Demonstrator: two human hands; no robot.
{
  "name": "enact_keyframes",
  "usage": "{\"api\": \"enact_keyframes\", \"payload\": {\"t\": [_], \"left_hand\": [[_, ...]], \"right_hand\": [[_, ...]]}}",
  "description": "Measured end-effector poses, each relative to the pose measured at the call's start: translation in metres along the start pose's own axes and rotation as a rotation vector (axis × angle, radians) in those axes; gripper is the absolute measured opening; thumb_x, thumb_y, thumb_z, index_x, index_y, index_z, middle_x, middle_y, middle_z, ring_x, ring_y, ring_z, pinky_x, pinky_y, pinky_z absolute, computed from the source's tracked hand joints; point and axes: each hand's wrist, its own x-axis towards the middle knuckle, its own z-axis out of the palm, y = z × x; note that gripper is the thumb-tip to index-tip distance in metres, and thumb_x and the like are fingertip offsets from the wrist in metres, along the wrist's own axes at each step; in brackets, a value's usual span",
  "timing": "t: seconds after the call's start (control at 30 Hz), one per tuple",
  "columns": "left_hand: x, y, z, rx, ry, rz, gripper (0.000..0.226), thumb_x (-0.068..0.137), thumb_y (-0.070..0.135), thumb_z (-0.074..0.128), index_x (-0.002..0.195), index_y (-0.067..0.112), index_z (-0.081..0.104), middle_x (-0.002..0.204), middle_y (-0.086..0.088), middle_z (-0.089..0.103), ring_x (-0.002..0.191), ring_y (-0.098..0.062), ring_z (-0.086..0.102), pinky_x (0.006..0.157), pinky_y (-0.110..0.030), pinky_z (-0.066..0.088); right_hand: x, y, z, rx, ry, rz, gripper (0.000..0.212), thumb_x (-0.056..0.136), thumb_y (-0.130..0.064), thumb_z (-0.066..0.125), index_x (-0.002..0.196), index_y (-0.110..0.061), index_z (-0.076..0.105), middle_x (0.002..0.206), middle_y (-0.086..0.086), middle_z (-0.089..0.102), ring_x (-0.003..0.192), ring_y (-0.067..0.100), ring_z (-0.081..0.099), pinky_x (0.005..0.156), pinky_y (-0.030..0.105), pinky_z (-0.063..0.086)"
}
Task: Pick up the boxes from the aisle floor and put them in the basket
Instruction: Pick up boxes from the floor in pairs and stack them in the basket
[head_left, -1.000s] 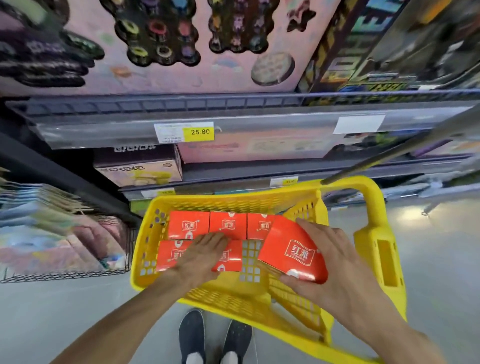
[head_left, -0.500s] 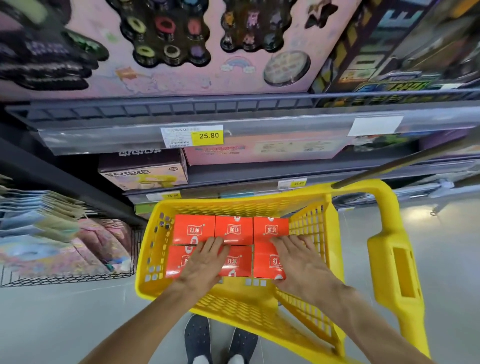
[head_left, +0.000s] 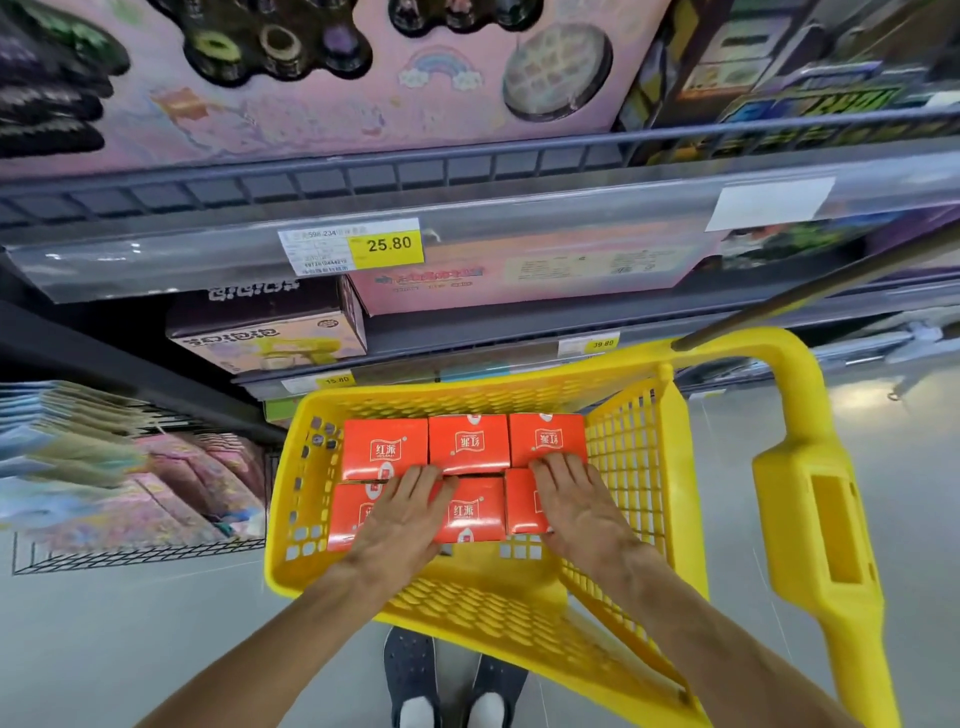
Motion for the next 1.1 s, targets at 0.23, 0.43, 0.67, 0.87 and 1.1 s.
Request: {"api": "enact_keyframes", "payload": {"t": [0.23, 0.43, 0.67, 0.87, 1.1], "left_hand": [[-0.009, 0.006, -0.009, -0.041, -0.029, 0.017, 0.086, 0.063, 0.043, 0.088, 0.136, 0.015, 0.051, 0.128, -0.011, 0.051, 0.112, -0.029, 0.053, 0.09, -0.042, 0.053], [-0.01, 0.001, 0.0, -0.002, -0.039, 0.032, 0.081, 0.073, 0.037, 0.082, 0.141, 0.014, 0.045, 0.137, -0.014, 0.045, 0.122, -0.032, 0.045, 0.098, -0.046, 0.048], [-0.017, 0.0, -0.015, -0.072, -0.039, 0.045, 0.072, 0.082, 0.038, 0.072, 0.144, 0.017, 0.042, 0.141, -0.009, 0.04, 0.127, -0.029, 0.043, 0.102, -0.043, 0.043], [-0.027, 0.014, -0.097, -0.09, 0.08, 0.186, 0.065, 0.089, 0.043, 0.062, 0.146, 0.019, 0.039, 0.146, -0.006, 0.041, 0.133, -0.027, 0.04, 0.107, -0.044, 0.039], [-0.044, 0.1, -0.271, -0.037, 0.2, 0.462, 0.072, 0.09, 0.05, 0.06, 0.15, 0.021, 0.032, 0.155, -0.005, 0.033, 0.144, -0.026, 0.026, 0.117, -0.042, 0.025]], "right_hand": [[-0.007, -0.005, 0.006, 0.077, -0.039, 0.043, 0.08, 0.07, -0.036, 0.083, 0.135, -0.016, 0.042, 0.13, 0.004, 0.045, 0.119, 0.026, 0.045, 0.095, 0.039, 0.047], [-0.007, -0.019, 0.026, 0.109, 0.148, 0.09, 0.062, 0.058, -0.021, 0.088, 0.112, -0.016, 0.057, 0.112, 0.006, 0.058, 0.103, 0.027, 0.056, 0.082, 0.042, 0.055], [-0.019, -0.016, 0.012, 0.101, -0.045, 0.062, 0.092, 0.068, -0.041, 0.083, 0.141, -0.017, 0.034, 0.142, 0.008, 0.036, 0.131, 0.028, 0.037, 0.105, 0.044, 0.039], [-0.069, 0.008, -0.073, 0.18, 0.02, 0.041, 0.072, 0.085, -0.054, 0.063, 0.143, -0.023, 0.034, 0.14, 0.001, 0.042, 0.13, 0.024, 0.038, 0.107, 0.037, 0.035], [-0.224, 0.048, -0.222, 0.242, 0.267, 0.186, 0.078, 0.078, -0.068, 0.039, 0.134, -0.015, 0.053, 0.134, 0.01, 0.056, 0.129, 0.03, 0.048, 0.104, 0.039, 0.038]]}}
